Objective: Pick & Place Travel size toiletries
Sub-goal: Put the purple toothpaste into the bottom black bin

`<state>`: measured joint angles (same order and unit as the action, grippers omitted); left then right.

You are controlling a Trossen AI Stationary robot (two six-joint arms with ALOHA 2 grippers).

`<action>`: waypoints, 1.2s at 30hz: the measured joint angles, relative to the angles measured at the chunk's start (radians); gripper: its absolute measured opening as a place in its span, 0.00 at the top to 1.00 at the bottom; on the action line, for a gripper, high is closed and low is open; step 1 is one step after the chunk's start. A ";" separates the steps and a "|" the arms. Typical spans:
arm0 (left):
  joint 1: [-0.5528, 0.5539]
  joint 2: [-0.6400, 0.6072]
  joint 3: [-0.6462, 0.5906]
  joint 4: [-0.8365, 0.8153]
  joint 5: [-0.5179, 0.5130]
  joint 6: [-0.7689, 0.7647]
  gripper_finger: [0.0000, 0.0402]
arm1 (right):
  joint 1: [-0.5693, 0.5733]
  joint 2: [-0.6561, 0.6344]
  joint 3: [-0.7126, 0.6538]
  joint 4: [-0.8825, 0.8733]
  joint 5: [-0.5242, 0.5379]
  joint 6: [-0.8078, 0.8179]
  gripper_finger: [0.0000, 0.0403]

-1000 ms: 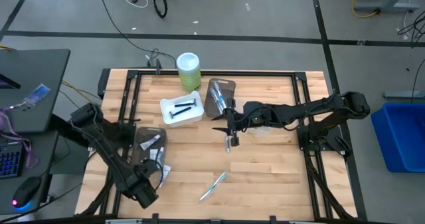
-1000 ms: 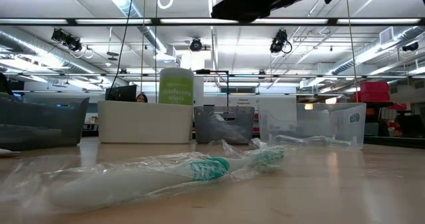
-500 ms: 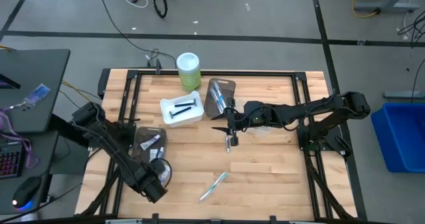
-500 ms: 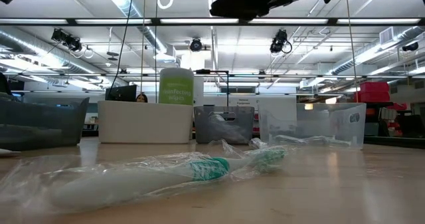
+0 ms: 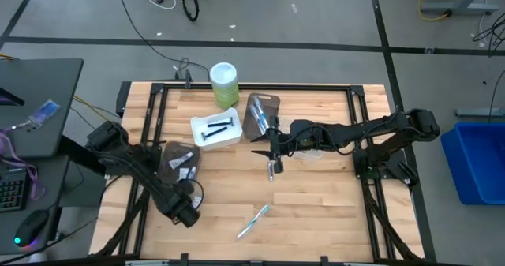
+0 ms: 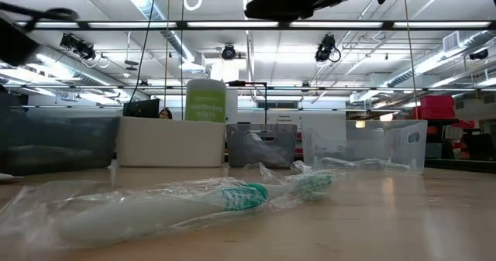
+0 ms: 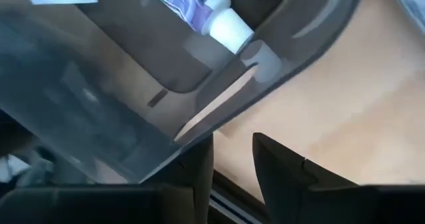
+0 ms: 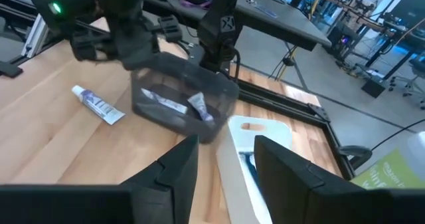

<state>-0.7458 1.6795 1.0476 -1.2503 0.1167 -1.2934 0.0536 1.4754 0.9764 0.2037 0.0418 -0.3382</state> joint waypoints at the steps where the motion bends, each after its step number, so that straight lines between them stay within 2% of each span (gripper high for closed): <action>1: 0.014 0.000 -0.005 -0.010 -0.016 0.019 0.72 | 0.000 0.000 0.000 0.003 0.000 0.000 0.61; 5: 0.069 0.000 -0.006 -0.040 -0.070 0.064 0.72 | 0.000 0.000 0.000 0.004 0.000 0.000 0.62; 10: 0.089 0.000 0.053 0.040 -0.008 0.063 0.72 | 0.000 0.000 0.000 0.004 0.000 0.016 0.61; 17: 0.089 0.000 0.116 0.304 -0.011 -0.198 0.72 | 0.000 0.000 0.000 0.004 0.000 0.016 0.62; 21: 0.080 0.000 0.095 0.334 0.013 -0.290 0.71 | 0.000 0.000 0.000 0.004 0.000 0.016 0.61; 25: 0.077 0.000 0.050 0.358 0.045 -0.351 0.66 | 0.000 0.000 0.000 0.003 -0.002 0.016 0.62; 32: 0.072 0.000 -0.059 0.559 0.000 -0.372 0.54 | 0.000 0.000 0.000 0.000 -0.002 0.040 0.61; 36: 0.072 0.001 -0.091 0.537 -0.017 -0.377 0.50 | 0.000 0.000 0.000 -0.001 -0.002 0.037 0.62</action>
<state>-0.6739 1.6806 0.9569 -0.7136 0.0997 -1.6702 0.0540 1.4754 0.9764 0.2025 0.0399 -0.3008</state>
